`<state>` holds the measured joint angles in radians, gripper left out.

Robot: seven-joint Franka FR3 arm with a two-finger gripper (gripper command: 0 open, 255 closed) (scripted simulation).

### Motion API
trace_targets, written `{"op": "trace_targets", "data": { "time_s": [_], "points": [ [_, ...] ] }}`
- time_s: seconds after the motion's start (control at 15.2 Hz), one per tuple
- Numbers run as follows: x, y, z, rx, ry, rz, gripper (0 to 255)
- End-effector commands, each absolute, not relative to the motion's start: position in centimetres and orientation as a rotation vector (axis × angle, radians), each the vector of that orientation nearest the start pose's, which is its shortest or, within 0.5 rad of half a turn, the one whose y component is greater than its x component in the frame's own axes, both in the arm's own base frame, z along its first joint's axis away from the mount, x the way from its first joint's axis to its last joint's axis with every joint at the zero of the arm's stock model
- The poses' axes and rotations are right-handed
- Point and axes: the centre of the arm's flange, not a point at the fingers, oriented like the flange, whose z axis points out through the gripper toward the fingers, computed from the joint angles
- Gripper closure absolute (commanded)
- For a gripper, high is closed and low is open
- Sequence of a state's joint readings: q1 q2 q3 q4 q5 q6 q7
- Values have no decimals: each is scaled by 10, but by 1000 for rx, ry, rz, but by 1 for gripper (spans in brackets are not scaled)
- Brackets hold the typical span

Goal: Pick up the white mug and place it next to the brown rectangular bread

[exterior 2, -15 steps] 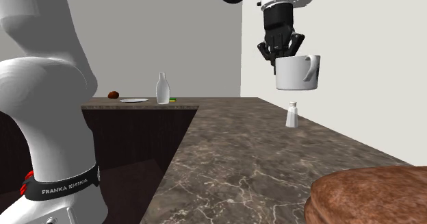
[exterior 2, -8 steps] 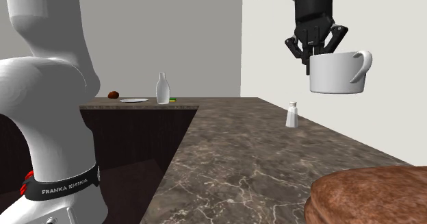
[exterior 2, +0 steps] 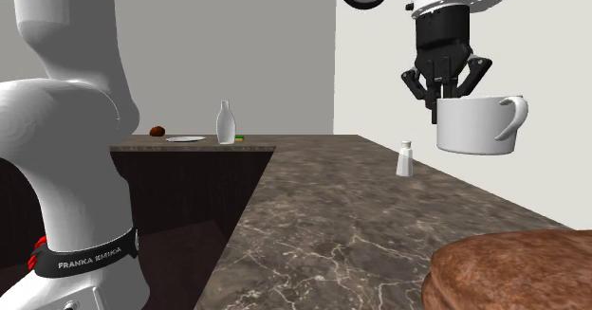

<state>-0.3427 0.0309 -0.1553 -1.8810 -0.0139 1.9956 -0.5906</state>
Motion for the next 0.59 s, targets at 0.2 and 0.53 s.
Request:
{"op": "trace_targets", "data": {
  "time_s": [0.2, 0.53],
  "points": [
    [508, -276, 469, -3195, -157, -101, 255],
    [508, -276, 442, -3195, -157, -101, 255]
  ]
}}
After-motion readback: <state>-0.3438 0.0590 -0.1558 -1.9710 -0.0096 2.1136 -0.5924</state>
